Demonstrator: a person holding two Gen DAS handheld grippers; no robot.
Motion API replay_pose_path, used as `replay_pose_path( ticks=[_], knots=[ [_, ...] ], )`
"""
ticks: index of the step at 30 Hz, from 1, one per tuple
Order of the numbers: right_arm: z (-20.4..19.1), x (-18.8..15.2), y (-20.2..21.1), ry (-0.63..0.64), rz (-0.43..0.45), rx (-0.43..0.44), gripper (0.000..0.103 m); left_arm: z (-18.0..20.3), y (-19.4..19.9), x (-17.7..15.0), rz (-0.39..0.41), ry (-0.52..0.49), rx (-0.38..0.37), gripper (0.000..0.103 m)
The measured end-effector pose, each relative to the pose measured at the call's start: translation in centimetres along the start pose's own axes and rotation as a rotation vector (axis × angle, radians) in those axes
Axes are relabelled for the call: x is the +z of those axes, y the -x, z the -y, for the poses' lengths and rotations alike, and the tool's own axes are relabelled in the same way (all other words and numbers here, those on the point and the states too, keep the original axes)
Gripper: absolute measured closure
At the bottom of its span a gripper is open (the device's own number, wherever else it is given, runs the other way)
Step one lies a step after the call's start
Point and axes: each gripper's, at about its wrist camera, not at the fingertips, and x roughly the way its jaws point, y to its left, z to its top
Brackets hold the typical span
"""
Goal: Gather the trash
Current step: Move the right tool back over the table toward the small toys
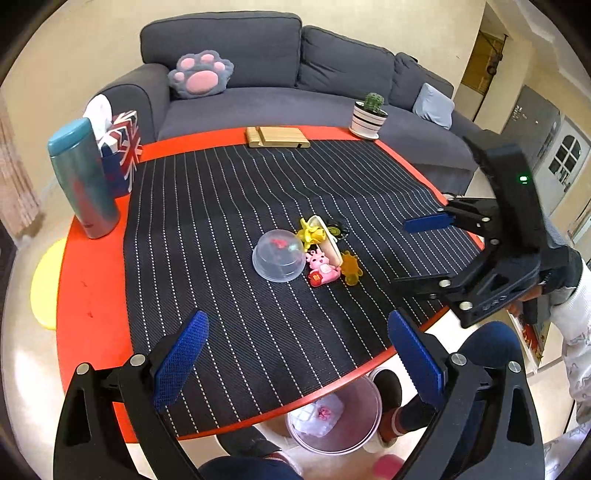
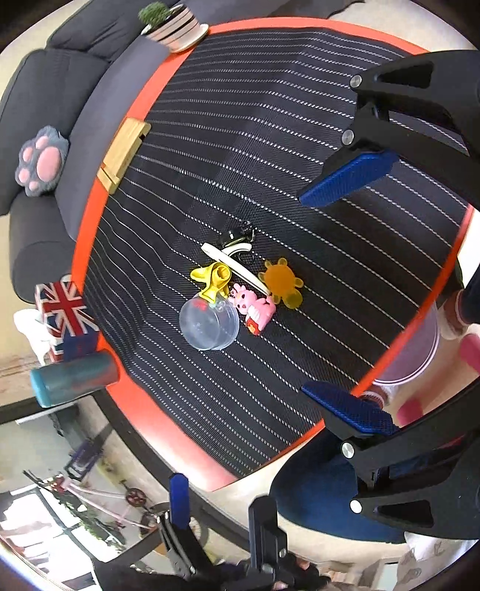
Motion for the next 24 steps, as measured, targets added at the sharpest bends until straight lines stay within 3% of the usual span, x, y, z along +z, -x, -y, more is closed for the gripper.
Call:
replay_pose_path(
  ticks=[6,24],
  knots=[
    [0.1,1.1,-2.5,0.045,-0.059,0.0,0.01,-0.4,-0.6,-0.1,-0.011,0.012,-0.002,0.009],
    [-0.3,1.2,-6.3,0.12,-0.126,-0.021,0.05,-1.1,-1.9,-0.6,-0.032,0.032,-0.016,0.009]
  ],
)
